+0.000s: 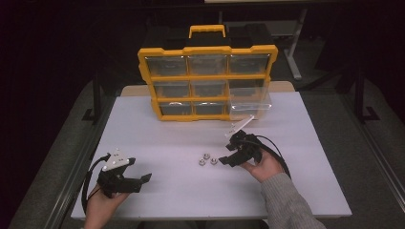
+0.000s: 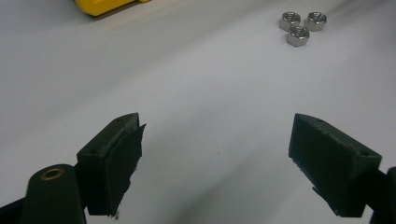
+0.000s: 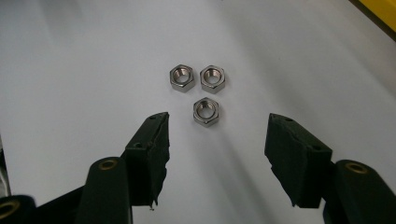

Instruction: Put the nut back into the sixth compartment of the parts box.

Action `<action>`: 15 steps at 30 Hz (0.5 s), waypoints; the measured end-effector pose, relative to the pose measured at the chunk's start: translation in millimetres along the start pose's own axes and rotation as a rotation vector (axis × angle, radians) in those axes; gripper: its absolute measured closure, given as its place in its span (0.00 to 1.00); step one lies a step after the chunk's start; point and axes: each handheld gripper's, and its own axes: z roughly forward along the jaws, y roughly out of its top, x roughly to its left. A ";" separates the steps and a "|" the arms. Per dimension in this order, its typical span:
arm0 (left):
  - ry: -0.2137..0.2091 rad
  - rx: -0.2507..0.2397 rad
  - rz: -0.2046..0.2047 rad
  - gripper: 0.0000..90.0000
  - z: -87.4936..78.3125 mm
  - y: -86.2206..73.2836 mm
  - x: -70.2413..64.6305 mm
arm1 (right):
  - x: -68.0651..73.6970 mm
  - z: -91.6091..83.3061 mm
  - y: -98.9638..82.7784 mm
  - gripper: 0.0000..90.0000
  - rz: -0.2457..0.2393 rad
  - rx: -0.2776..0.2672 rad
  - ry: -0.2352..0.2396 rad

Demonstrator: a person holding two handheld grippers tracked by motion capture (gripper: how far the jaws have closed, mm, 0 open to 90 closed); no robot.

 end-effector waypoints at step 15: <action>0.004 -0.001 0.006 0.19 0.5 0.7 -0.4 | -4.4 39.7 13.6 0.52 -0.014 0.081 0.028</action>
